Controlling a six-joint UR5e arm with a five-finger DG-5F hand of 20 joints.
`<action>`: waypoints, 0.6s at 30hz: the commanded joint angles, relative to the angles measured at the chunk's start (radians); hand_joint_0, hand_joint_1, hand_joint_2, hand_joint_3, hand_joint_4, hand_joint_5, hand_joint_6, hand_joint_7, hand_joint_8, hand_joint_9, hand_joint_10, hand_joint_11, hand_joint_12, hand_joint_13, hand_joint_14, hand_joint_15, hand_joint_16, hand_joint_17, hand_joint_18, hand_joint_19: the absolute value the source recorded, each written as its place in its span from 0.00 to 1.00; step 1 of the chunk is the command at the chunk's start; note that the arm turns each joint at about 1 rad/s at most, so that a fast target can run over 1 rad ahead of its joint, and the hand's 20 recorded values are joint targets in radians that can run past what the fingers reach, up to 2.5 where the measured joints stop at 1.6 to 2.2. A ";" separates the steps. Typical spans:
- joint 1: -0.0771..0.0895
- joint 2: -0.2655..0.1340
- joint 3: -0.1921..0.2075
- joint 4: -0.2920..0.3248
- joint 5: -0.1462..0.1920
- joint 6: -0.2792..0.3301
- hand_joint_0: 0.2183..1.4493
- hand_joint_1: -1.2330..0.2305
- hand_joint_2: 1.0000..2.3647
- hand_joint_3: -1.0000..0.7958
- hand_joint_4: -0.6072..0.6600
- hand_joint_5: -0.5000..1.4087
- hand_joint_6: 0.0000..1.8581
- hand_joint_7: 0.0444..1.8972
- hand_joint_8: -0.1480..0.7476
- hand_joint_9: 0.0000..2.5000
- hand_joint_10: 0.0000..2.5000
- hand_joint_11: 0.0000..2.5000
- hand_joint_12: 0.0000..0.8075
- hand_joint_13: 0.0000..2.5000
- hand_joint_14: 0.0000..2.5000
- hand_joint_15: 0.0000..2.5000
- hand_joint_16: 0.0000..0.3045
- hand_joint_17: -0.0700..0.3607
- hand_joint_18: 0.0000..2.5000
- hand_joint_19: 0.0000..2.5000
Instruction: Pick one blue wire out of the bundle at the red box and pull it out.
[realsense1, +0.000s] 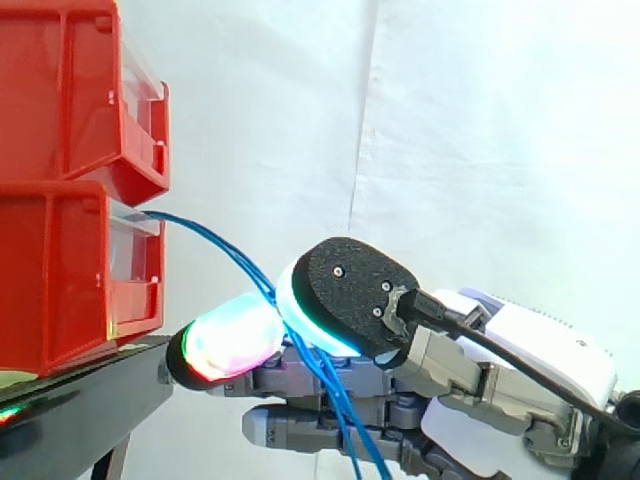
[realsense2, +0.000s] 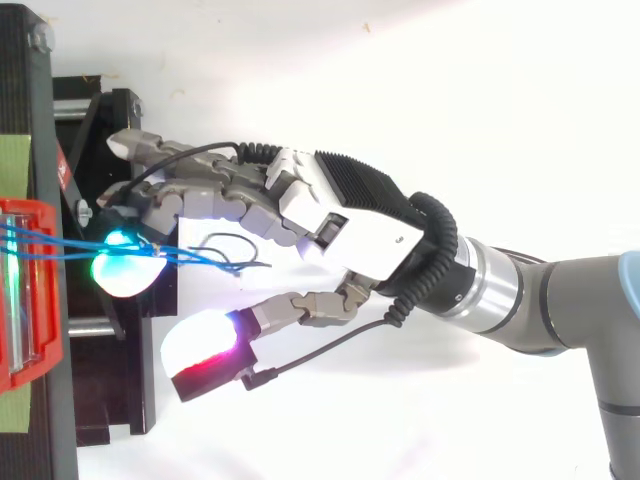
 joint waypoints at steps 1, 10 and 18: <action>-0.002 0.000 0.001 0.009 -0.001 -0.001 0.26 0.41 0.00 0.31 0.77 0.18 0.27 0.58 0.55 0.21 0.00 0.08 0.52 0.13 0.00 0.03 0.18 0.45 0.17 0.09; -0.014 0.000 0.001 0.003 0.001 0.002 0.26 0.41 0.00 0.31 0.77 0.18 0.27 0.57 0.55 0.22 0.00 0.08 0.52 0.14 0.00 0.03 0.18 0.45 0.18 0.10; -0.036 -0.001 -0.001 -0.019 0.002 0.015 0.26 0.42 0.00 0.32 0.77 0.18 0.27 0.57 0.56 0.23 0.00 0.08 0.53 0.14 0.00 0.04 0.18 0.45 0.18 0.10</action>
